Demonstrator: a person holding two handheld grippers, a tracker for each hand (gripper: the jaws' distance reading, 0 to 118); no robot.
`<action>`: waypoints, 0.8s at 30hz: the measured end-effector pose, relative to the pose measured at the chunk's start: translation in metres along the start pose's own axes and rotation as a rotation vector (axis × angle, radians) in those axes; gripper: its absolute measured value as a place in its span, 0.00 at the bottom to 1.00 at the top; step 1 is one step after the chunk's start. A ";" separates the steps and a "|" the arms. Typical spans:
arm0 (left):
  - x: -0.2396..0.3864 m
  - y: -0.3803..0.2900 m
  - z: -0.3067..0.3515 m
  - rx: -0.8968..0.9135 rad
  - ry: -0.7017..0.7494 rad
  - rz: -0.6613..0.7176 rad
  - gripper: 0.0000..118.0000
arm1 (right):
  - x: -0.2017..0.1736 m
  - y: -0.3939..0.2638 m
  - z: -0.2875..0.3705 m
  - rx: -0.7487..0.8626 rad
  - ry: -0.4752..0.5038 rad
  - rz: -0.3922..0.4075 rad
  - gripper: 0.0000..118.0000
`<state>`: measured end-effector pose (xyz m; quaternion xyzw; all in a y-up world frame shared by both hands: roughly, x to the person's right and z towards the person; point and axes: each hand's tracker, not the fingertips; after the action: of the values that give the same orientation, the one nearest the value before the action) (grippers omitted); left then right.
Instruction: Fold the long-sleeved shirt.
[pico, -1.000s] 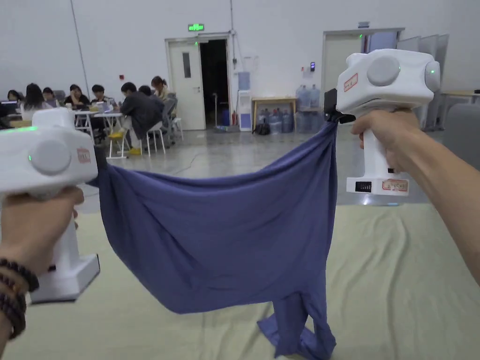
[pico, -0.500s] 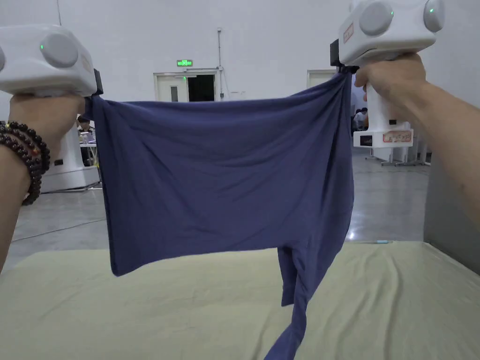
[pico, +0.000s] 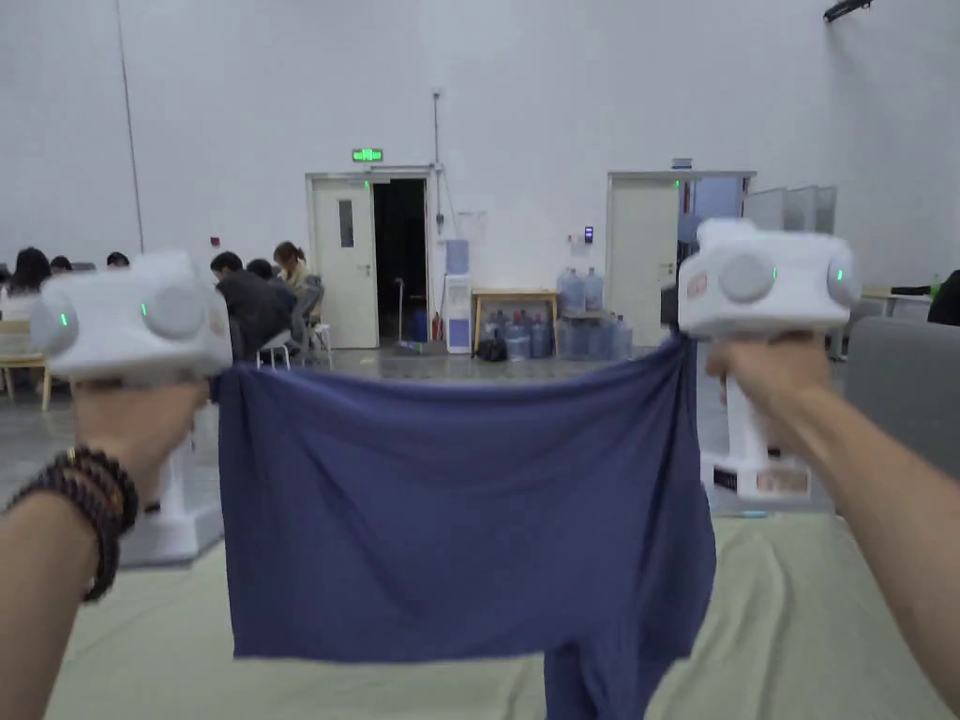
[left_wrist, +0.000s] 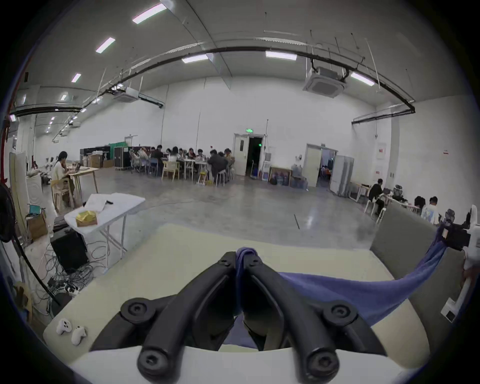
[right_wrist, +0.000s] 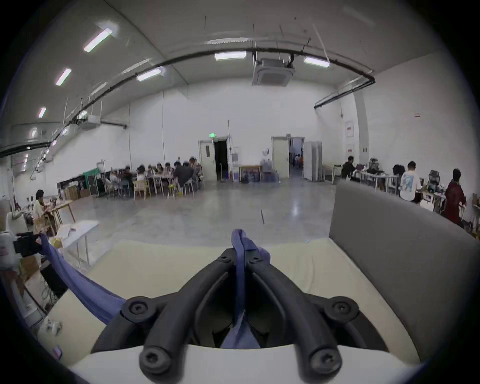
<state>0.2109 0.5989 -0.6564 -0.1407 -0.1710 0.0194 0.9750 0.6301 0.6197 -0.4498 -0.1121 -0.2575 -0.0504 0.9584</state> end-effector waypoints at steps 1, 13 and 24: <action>-0.003 -0.013 -0.002 -0.018 -0.011 -0.003 0.02 | 0.000 -0.011 -0.001 -0.032 -0.012 0.015 0.05; -0.043 -0.121 0.129 -0.083 -0.121 0.020 0.02 | 0.025 -0.094 0.161 -0.055 0.016 0.022 0.05; -0.094 -0.361 0.268 -0.264 -0.157 0.072 0.02 | 0.067 -0.391 0.317 -0.362 -0.005 -0.021 0.05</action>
<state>0.0281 0.3160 -0.3439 -0.2716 -0.2428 0.0428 0.9303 0.4747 0.3148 -0.0749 -0.2801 -0.2476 -0.1055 0.9215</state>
